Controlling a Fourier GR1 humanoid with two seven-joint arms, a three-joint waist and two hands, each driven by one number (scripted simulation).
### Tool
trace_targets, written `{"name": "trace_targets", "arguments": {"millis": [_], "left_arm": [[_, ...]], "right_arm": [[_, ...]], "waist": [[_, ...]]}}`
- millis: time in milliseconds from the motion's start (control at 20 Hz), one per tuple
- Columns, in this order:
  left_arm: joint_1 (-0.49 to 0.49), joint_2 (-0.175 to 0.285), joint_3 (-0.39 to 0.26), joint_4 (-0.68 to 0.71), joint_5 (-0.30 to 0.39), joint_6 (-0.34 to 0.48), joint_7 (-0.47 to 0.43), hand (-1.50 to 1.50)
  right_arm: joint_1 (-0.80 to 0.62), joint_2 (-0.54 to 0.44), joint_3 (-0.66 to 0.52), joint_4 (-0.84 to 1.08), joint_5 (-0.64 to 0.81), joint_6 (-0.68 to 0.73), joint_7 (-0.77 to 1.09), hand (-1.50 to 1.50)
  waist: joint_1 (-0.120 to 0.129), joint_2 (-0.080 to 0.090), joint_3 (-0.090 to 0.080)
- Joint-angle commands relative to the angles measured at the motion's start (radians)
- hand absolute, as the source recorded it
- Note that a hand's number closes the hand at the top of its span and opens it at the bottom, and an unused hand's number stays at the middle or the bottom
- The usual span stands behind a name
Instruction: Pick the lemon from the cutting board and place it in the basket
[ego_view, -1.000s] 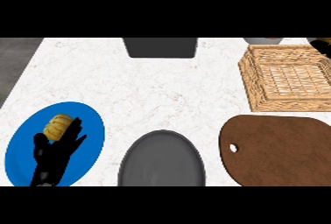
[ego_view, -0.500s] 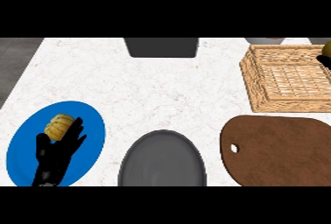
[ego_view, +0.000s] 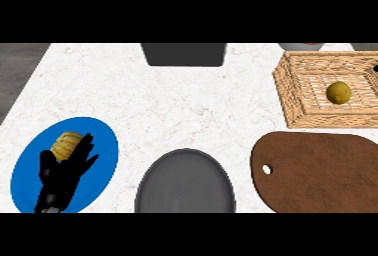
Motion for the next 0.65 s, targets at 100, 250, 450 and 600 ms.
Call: {"name": "trace_targets", "arguments": {"millis": [100,250,450,600], "left_arm": [[0.024,-0.024,-0.023,0.061,-0.046,0.027,0.028,0.00],[0.045,-0.017,-0.009,0.034,-0.018,0.000,0.033,0.00],[-0.016,-0.030,0.004,0.089,-0.020,0.002,0.023,0.00],[0.047,-0.023,-0.010,-0.001,-0.013,-0.005,0.070,0.00]], "right_arm": [[0.000,-0.085,-0.100,0.060,-0.095,0.012,-0.069,-1.50],[0.005,-0.103,-0.139,0.091,-0.131,0.009,-0.040,-1.50],[-0.028,-0.194,-0.174,0.162,-0.145,-0.002,-0.029,-1.50],[0.052,-0.267,-0.222,0.206,-0.185,0.062,-0.073,-1.50]], "waist": [[-0.013,0.007,-0.011],[-0.012,0.005,-0.011],[-0.008,0.010,-0.011],[-0.007,0.008,-0.010]]}}
